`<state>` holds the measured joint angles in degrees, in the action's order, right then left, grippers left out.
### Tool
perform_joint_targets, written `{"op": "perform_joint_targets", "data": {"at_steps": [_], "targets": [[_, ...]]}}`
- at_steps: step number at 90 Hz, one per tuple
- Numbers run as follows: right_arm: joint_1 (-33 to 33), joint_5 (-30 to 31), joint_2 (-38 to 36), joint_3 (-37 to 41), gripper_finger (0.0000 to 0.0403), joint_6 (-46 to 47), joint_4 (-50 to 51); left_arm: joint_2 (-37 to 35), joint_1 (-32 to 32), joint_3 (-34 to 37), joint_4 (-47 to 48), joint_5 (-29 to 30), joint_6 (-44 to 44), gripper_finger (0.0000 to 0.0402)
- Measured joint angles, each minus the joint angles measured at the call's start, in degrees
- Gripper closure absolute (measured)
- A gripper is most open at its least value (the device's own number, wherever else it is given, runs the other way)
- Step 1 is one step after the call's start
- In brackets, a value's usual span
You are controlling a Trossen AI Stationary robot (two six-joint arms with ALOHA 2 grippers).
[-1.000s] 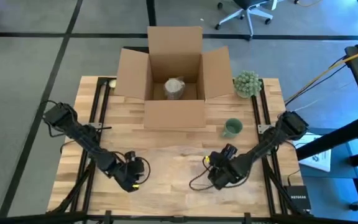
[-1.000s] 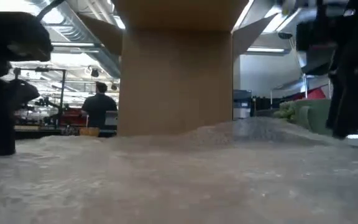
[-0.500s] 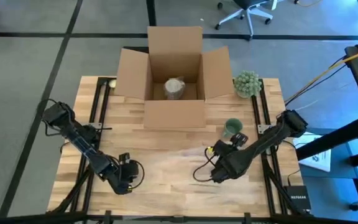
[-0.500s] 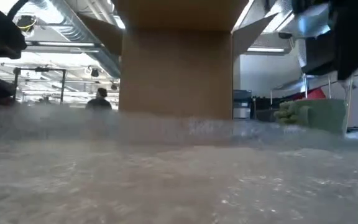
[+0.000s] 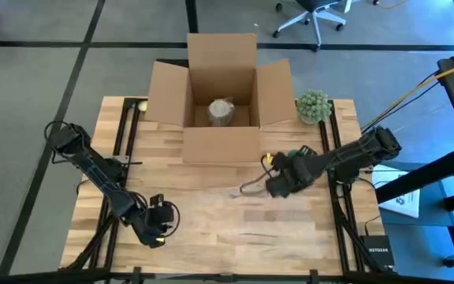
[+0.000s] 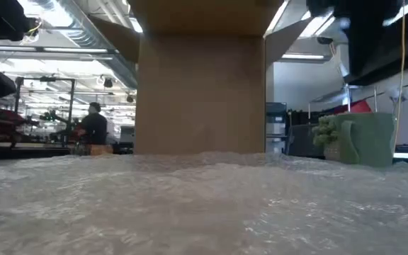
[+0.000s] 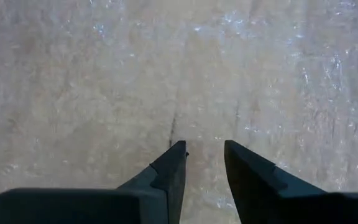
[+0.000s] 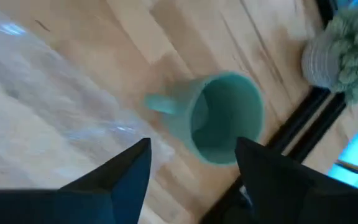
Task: Wrap mug
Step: Wrap the dark green mug using the transparent bubble wrap
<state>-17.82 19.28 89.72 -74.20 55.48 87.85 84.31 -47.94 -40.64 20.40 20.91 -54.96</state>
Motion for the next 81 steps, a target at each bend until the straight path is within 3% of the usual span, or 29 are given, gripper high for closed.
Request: {"op": "perform_joint_targets", "data": {"at_steps": [18,52,61,73,81], "targets": [[3.91,-5.12,-1.99,9.73,0.0217,-14.89,-8.12,0.0,-0.86,0.0,-0.02,0.09,-0.31,0.0308],[5.63,-8.34,-2.25,24.84,0.0228,-21.52,-27.52,0.0,-0.83,-0.06,-0.44,0.07,0.15,0.0308],[5.5,-8.36,-2.23,25.62,0.027,-21.56,-28.16,0.0,-0.83,-0.07,-0.45,0.07,-0.11,0.0308],[5.5,-9.7,-2.23,25.56,0.0376,-23.13,-27.97,0.0,-0.75,-0.07,-0.46,0.07,-0.14,0.0308],[5.41,-9.74,-2.23,25.37,0.0388,-22.87,-27.47,0.0,-0.73,-0.07,-0.45,0.07,-0.14,0.0308]]}}
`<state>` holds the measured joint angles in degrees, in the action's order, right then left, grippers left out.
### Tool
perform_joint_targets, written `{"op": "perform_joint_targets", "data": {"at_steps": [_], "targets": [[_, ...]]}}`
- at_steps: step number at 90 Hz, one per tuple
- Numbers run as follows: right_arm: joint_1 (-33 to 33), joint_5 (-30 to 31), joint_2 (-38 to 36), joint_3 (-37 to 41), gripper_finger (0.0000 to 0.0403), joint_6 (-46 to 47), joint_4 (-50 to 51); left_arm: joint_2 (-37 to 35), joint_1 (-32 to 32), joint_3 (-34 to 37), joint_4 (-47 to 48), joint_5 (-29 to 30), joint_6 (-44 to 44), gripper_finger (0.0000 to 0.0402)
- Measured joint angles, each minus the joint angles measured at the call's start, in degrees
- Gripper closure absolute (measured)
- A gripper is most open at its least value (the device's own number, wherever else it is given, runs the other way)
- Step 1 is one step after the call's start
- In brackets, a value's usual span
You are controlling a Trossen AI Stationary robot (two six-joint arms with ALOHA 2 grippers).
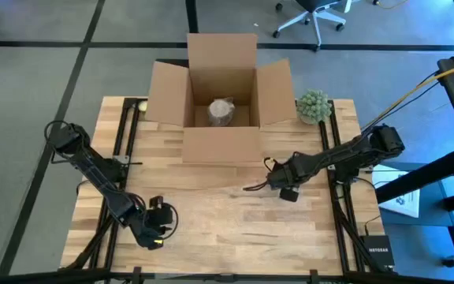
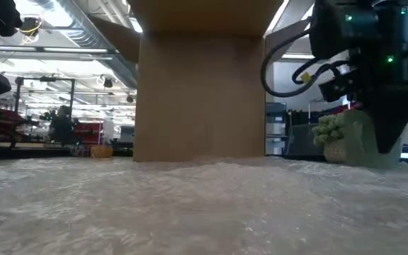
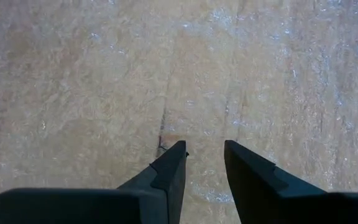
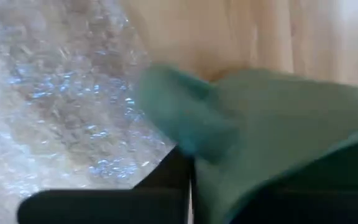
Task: Wrap mug
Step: Wrap the dark green mug using the transparent bubble wrap
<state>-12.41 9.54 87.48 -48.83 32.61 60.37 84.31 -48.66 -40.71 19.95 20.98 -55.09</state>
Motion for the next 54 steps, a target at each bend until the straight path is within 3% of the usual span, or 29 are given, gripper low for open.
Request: {"op": "perform_joint_targets", "data": {"at_steps": [24,39,54], "targets": [[-6.24,0.16,0.04,-12.78,0.0398,1.57,2.41,0.0,-0.11,0.0,0.04,0.17,-1.47,0.0308],[-12.84,-0.11,1.75,-22.58,0.04,2.64,-9.6,0.0,-0.09,-0.59,0.17,-0.74,-2.17,0.0308],[-17.41,0.43,11.19,-34.26,0.0401,-1.24,-14.7,0.0,-0.09,-2.41,0.53,-1.08,-1.0,0.0308]]}}
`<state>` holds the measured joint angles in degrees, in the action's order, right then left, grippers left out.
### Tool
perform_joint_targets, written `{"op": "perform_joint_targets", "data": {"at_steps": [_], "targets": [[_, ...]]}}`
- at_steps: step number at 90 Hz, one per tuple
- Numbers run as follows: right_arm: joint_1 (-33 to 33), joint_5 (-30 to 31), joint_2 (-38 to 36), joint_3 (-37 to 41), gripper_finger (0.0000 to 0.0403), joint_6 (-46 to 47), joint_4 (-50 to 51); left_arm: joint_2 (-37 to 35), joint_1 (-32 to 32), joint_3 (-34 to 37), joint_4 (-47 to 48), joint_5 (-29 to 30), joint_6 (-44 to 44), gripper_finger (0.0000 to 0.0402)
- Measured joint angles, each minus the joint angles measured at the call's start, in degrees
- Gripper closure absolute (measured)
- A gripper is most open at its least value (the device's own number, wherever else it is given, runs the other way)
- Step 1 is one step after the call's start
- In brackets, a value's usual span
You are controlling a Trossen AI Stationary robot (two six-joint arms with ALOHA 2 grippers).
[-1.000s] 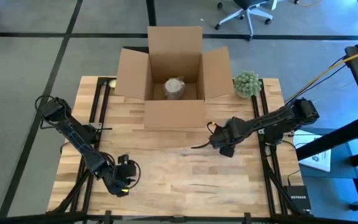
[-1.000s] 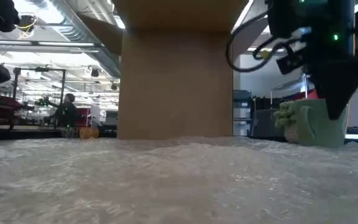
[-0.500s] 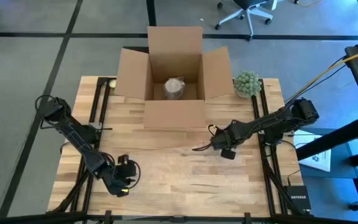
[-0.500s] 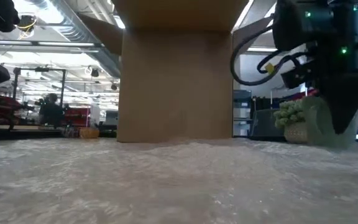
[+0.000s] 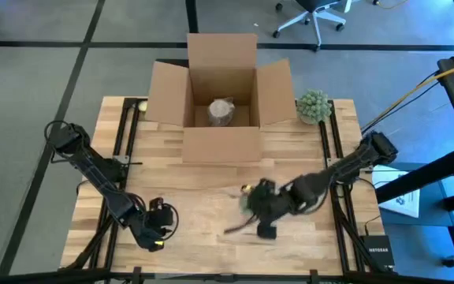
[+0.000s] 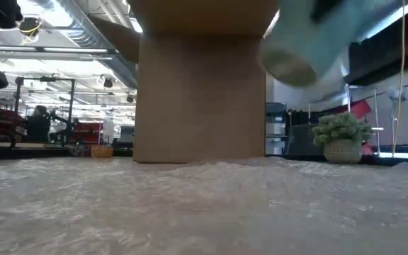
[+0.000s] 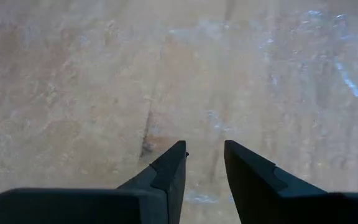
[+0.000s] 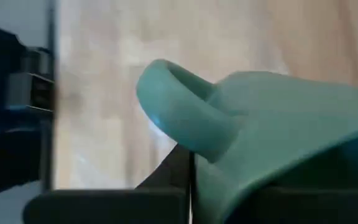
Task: Wrap mug
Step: Wrap the dark green mug using the transparent bubble wrap
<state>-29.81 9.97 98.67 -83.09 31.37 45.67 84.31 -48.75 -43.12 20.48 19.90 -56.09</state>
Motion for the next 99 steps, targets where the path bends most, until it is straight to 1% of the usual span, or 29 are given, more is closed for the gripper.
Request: {"op": "perform_joint_targets", "data": {"at_steps": [17,26,31,34,40,52,60,68,77,99], "targets": [[-0.57,-1.59,14.45,-14.74,0.0402,-3.05,8.34,0.0,-0.02,-0.87,-0.01,-0.04,0.76,0.0308],[0.28,-2.33,20.04,-20.61,0.0402,-3.59,11.67,0.0,-0.07,-0.87,0.03,-0.24,0.69,0.0308],[1.21,-4.62,22.5,-23.0,0.0402,-2.9,13.1,0.0,-0.07,-0.87,0.03,-0.26,0.75,0.0308],[1.75,-5.92,23.69,-24.03,0.0402,-2.33,13.81,0.0,-0.07,-0.87,0.0,-0.24,0.9,0.0308],[2.76,-6.24,25.72,-25.41,0.0402,-2.11,14.68,0.0,-0.03,-0.87,-0.01,-0.22,0.98,0.0308],[4.31,-8.05,27.3,-25.73,0.0402,-2.07,14.57,0.0,0.09,-0.87,-0.09,0.16,0.98,0.0308],[4.86,-8.1,28.12,-25.7,0.0393,-1.94,14.63,0.0,0.09,-0.87,-0.08,0.17,0.99,0.0308],[5.13,-7.82,28.18,-25.66,0.0377,-1.58,14.03,0.0,0.09,-0.87,-0.1,0.2,1.05,0.0308],[5.47,-7.64,28.07,-25.75,0.035,-1.57,12.7,0.0,0.09,-0.87,-0.1,0.2,1.07,0.0308],[5.84,-8.8,27.64,-25.75,0.0245,-1.87,13.29,0.0,-0.43,-0.87,-0.1,0.25,1.04,0.0308]]}}
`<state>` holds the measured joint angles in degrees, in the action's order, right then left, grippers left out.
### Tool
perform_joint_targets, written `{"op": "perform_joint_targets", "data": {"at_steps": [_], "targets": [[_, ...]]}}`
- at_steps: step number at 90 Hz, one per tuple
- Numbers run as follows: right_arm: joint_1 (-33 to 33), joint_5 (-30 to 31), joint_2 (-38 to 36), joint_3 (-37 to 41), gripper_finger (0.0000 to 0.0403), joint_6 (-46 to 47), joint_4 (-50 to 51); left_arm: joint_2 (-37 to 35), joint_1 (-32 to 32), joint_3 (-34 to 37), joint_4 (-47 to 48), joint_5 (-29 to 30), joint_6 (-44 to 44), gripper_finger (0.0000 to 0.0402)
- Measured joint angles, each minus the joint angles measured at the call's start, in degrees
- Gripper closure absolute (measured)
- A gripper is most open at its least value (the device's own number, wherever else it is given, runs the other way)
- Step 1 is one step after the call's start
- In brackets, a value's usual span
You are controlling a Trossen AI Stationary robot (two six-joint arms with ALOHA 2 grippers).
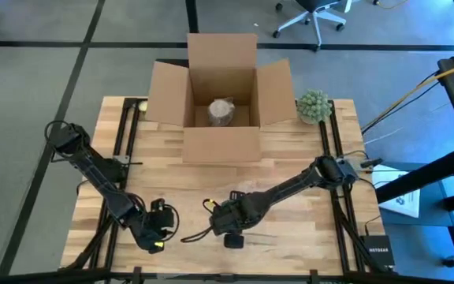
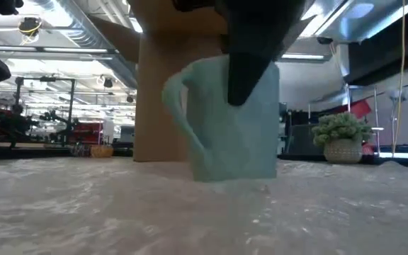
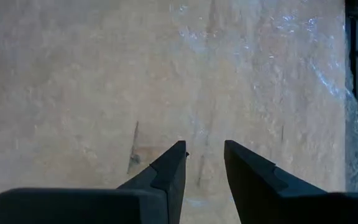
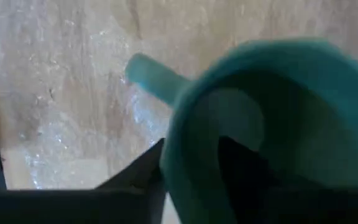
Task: Wrap mug
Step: Wrap the dark green mug using the transparent bubble wrap
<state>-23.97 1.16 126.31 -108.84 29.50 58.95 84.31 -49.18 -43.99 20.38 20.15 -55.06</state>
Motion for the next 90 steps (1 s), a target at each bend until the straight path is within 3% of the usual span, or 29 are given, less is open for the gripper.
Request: {"op": "perform_joint_targets", "data": {"at_steps": [16,35,54,75,90], "targets": [[-0.05,-2.55,-4.36,0.0,0.0193,0.98,2.34,0.0,-0.25,0.0,0.0,-0.01,0.18,0.0308],[-2.37,-6.48,-10.98,-0.02,0.0166,6.79,10.71,0.0,-0.25,0.0,0.09,-0.35,0.0,0.0308],[-8.24,3.4,-15.07,3.36,0.0166,19.73,21.89,0.0,-0.25,0.0,0.02,-2.11,-2.63,0.0308],[-13.47,4.8,-17.54,16.8,0.0166,32.1,20.92,0.0,-0.09,0.02,-0.04,-3.12,-2.0,0.0308],[-16.79,2.8,-22.2,31.15,0.0166,40.23,12.43,0.0,0.17,0.02,-0.03,-3.47,-2.85,0.0308]]}}
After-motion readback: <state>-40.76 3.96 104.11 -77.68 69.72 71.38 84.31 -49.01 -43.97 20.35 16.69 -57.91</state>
